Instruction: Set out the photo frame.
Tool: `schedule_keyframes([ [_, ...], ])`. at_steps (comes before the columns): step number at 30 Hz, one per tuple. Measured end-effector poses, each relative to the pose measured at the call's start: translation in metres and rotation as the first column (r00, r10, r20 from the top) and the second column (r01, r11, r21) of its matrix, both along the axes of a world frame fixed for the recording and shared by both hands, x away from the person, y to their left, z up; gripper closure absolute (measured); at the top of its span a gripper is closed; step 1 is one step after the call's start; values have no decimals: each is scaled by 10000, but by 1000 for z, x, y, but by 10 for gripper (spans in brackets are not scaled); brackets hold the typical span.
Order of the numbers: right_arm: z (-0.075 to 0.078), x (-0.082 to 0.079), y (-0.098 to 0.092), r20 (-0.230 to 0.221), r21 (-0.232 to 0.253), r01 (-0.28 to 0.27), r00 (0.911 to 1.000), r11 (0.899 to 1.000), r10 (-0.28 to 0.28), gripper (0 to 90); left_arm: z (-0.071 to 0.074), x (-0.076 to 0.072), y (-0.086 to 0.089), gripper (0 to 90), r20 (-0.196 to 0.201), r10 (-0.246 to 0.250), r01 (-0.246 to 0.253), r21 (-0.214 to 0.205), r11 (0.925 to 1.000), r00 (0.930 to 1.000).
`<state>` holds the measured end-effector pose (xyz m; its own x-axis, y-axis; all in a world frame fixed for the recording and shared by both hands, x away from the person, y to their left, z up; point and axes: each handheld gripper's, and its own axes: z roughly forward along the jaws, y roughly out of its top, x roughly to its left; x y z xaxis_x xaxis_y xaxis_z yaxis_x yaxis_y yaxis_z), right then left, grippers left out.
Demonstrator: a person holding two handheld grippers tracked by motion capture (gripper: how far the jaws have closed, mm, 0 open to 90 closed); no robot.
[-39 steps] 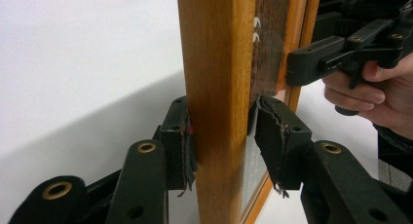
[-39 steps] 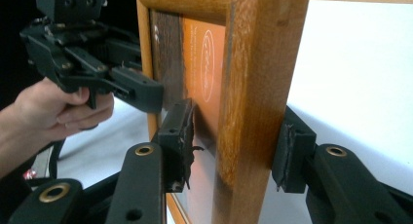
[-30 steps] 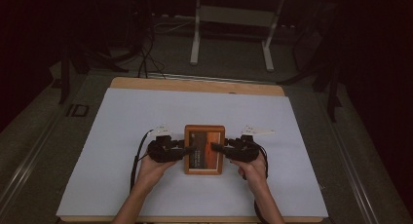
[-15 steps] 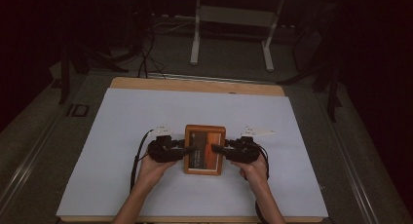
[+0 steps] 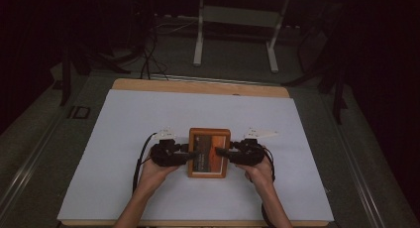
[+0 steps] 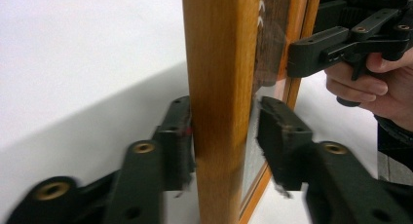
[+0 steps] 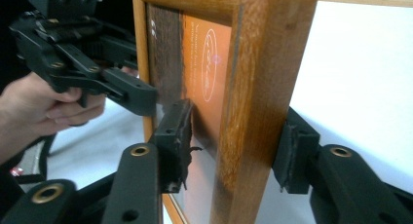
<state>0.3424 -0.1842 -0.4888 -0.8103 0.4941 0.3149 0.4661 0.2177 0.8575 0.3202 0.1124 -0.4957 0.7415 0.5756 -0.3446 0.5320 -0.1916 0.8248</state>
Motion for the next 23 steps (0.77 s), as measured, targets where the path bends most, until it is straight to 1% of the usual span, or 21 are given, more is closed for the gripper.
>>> schedule_keyframes([
  [1,1,0,0,-22,-60,17,10000,10000,-18,444,1,0,1,487,-36,3,-3,-69,10000,10000],
  [3,5,1,-1,-86,-139,45,10000,9999,-46,383,3,0,4,445,-47,46,-48,-268,9996,10000],
  [5,12,0,-2,-52,-330,34,10000,9994,-36,344,5,-1,9,408,-61,126,-128,-423,9990,9999],
  [7,19,-2,-4,88,-582,16,10000,9983,-11,315,8,-2,14,385,-33,217,-218,-450,9987,9998],
  [10,28,-8,-10,425,-903,30,9991,9959,9,280,13,-5,22,379,77,341,-336,-511,9981,9994],
  [13,28,-13,-23,474,-820,314,9985,9961,-276,275,18,-8,28,378,289,438,-427,-365,9984,9986],
  [16,25,-12,-36,405,-889,693,9970,9936,-659,275,21,-11,35,358,400,697,-690,-208,9974,9968],
  [18,24,-11,-43,319,-770,919,9955,9928,-897,275,21,-13,39,341,538,963,-971,131,9952,9939],
  [20,22,-10,-49,345,-907,1243,9920,9881,-1216,275,19,-14,44,325,655,1317,-1361,673,9884,9891],
  [21,22,-10,-52,379,-1067,1409,9898,9843,-1376,271,18,-14,46,318,710,1554,-1619,975,9820,9853],
  [22,21,-9,-55,427,-1269,1627,9864,9785,-1585,259,16,-13,49,314,729,1872,-1954,1291,9722,9796],
  [23,20,-8,-58,515,-1557,1885,9818,9697,-1826,244,14,-12,52,303,726,2144,-2234,1566,9621,9740],
])
